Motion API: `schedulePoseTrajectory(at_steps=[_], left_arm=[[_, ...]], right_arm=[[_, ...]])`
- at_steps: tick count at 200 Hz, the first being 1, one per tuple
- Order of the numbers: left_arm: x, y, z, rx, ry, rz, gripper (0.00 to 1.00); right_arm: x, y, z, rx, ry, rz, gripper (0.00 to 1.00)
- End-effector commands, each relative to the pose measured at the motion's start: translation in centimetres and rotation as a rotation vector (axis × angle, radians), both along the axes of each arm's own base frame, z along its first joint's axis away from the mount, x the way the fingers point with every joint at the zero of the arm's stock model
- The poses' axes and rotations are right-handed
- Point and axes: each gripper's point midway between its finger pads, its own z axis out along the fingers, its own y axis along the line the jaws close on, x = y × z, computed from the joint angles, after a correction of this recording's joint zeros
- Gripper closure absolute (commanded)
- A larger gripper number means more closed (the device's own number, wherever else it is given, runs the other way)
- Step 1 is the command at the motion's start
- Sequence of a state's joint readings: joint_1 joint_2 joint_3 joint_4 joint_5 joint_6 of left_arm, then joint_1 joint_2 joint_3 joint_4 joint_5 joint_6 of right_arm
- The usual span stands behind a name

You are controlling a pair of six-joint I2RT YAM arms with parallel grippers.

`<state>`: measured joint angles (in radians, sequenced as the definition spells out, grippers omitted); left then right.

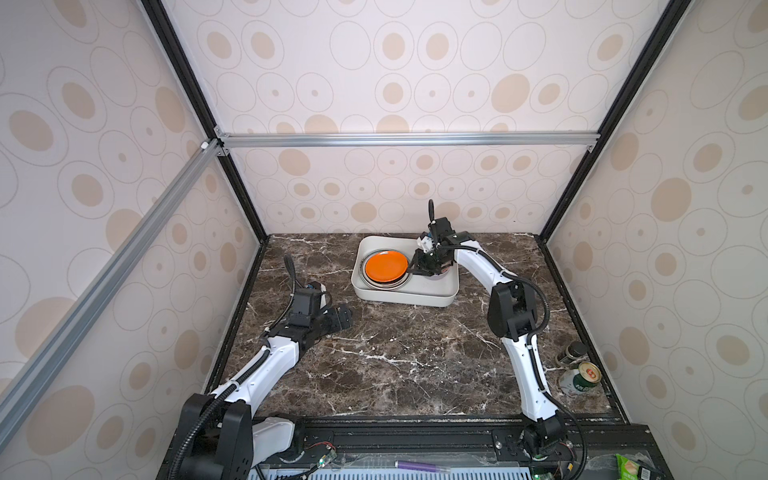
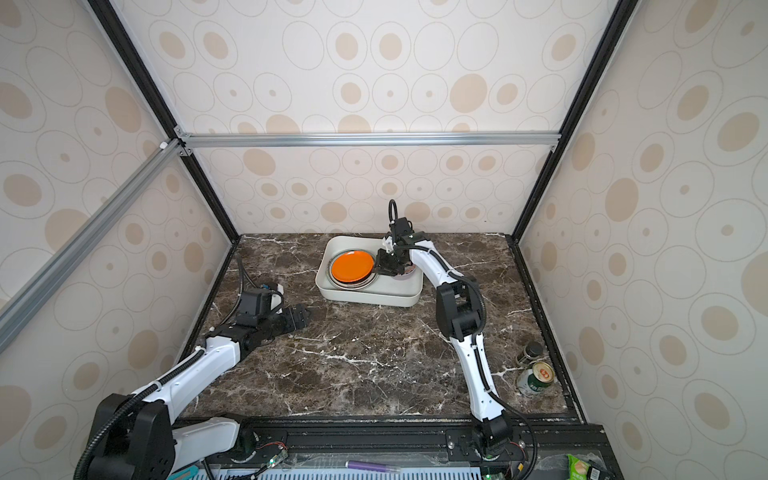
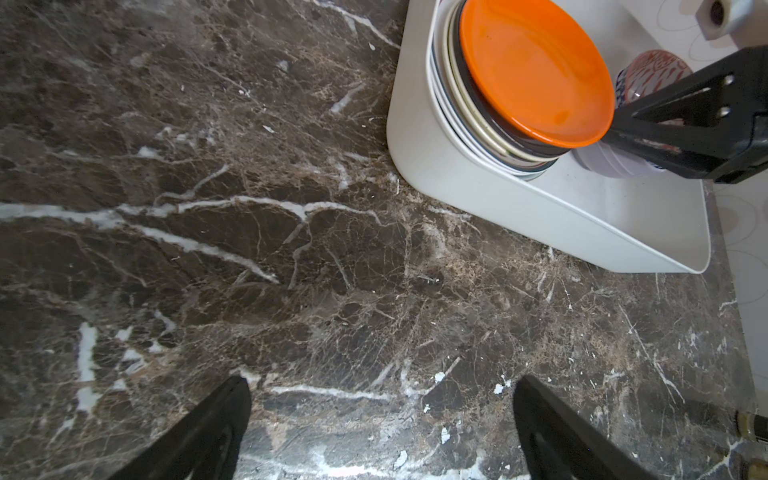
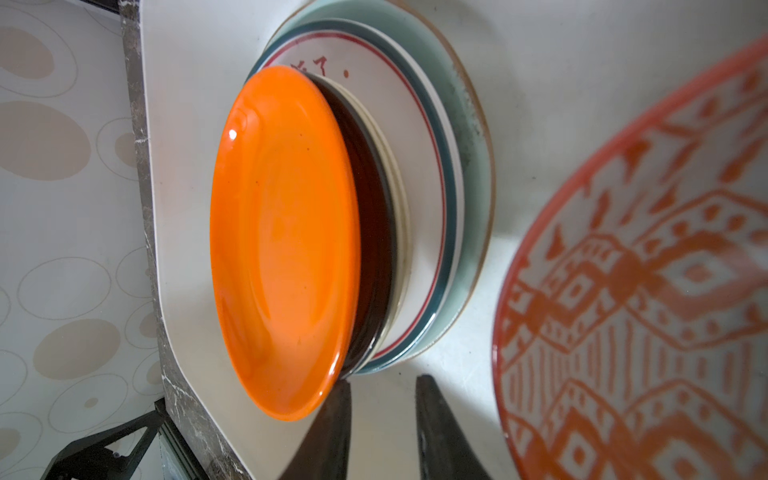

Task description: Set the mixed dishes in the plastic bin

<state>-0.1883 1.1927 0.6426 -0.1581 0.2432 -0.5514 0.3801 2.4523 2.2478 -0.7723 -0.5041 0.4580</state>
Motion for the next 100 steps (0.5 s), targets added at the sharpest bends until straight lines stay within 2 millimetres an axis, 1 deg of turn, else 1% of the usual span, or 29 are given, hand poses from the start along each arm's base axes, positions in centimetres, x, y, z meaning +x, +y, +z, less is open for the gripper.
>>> schedulePoseTrajectory(at_steps=[1, 48, 82, 96, 98, 100], left_arm=[[0.5, -0.1, 1.7, 0.004, -0.055, -0.013, 0.01], [0.6, -0.2, 1.5, 0.006, -0.051, -0.015, 0.01], [0.7, -0.1, 1.1, 0.009, -0.042, -0.012, 0.01], [0.8, -0.1, 1.1, 0.011, -0.041, -0.012, 0.01], [0.8, -0.1, 1.1, 0.011, -0.041, -0.012, 0.01], [0.8, -0.1, 1.1, 0.012, -0.042, -0.011, 0.01]], right_arm=[[-0.5, 0.0, 1.1, -0.002, -0.01, 0.012, 0.7], [-0.2, 0.1, 1.1, 0.006, -0.02, 0.005, 0.72], [0.8, 0.6, 0.4, 0.023, -0.016, -0.006, 0.78], [0.8, 0.8, -0.4, 0.029, -0.001, -0.009, 0.79], [1.2, 1.0, 0.3, 0.037, -0.02, -0.01, 0.79], [1.4, 1.0, 0.5, 0.041, -0.025, -0.011, 0.8]])
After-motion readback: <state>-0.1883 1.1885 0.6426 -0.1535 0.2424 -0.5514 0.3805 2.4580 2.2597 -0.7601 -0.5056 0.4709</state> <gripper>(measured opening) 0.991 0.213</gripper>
